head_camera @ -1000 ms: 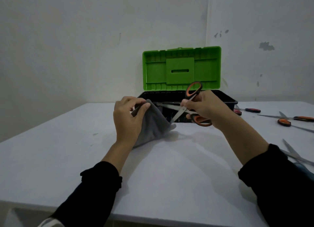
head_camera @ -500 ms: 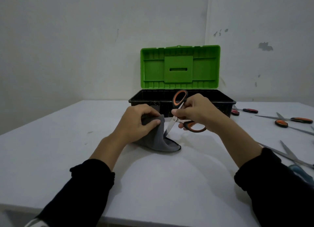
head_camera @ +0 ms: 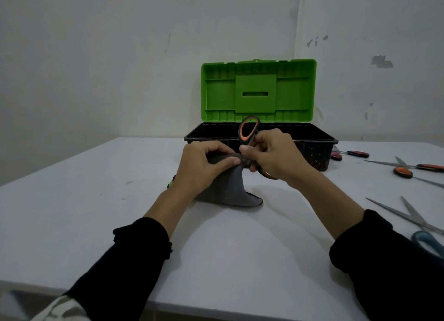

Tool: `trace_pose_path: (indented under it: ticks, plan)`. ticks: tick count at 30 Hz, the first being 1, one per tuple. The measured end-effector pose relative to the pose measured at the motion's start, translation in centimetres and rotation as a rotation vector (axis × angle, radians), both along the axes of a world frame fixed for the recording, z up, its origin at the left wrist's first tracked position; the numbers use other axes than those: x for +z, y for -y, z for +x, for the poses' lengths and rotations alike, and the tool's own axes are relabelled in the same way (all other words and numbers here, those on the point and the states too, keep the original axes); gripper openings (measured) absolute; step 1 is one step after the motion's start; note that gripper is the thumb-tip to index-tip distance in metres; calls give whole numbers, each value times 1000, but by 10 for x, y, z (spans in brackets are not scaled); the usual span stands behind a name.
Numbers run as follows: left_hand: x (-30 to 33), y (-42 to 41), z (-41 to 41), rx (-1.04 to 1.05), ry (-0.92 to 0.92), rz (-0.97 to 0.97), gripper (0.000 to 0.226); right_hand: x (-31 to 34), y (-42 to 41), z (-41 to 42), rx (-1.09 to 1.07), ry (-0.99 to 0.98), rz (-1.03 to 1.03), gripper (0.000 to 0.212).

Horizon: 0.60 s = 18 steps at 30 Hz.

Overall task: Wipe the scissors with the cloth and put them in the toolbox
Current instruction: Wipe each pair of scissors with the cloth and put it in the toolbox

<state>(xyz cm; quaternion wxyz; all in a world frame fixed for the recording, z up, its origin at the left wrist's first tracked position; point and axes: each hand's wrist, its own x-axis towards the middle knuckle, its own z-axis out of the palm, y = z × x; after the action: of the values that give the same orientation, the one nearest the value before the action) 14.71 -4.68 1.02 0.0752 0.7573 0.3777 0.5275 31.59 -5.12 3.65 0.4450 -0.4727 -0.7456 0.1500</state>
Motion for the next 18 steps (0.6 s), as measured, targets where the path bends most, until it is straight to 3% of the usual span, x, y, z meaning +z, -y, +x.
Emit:
trace_pose_path:
  ticks: [4, 14, 18]
  plan:
    - [-5, 3, 4, 96, -74, 17, 26, -1, 1, 4, 18, -9, 5, 18]
    - [-5, 3, 0, 136, -103, 18, 19, 0, 2, 5, -24, 85, 57, 23]
    - [-3, 3, 0, 171, -144, 63, 32, -1, 3, 5, 13, 24, 89, 20]
